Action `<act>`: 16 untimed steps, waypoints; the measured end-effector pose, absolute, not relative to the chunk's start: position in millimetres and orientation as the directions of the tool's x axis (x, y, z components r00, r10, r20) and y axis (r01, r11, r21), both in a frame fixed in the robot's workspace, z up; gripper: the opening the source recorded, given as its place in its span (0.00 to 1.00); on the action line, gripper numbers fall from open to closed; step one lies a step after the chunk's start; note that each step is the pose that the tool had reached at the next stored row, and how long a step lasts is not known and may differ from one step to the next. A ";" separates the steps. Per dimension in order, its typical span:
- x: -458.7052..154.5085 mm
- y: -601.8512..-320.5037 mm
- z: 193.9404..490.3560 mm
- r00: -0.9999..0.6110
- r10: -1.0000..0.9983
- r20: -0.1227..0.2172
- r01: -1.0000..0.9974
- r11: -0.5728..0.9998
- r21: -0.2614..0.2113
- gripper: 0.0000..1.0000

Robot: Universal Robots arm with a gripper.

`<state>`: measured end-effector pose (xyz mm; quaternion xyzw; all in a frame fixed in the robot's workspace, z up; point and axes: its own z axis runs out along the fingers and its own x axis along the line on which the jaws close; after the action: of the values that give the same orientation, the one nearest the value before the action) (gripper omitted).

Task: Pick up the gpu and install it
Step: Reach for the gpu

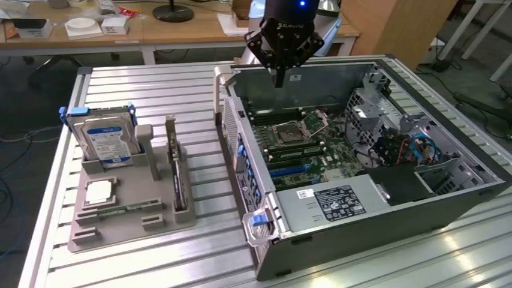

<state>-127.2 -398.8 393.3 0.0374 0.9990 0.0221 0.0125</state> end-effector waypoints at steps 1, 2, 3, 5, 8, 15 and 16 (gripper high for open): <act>-128.5 -398.9 393.3 -0.997 0.075 -0.023 0.074 0.996 0.045 0.10; -129.7 -398.9 393.3 -0.997 0.075 -0.023 0.074 0.996 0.045 0.10; -130.8 -398.8 393.3 -0.997 0.075 -0.023 0.074 0.996 0.045 0.10; -132.9 -398.8 393.3 -0.997 0.075 -0.023 0.074 0.996 0.045 0.10; -136.1 -398.9 393.3 -0.997 0.075 -0.023 0.074 0.996 0.045 0.10; -144.0 -398.8 393.3 -0.997 0.075 -0.023 0.074 0.996 0.045 0.10; -145.3 -398.8 393.3 -0.997 0.075 -0.023 0.074 0.996 0.045 0.10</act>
<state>-145.3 -398.8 393.3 0.0375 0.9990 0.0221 0.0125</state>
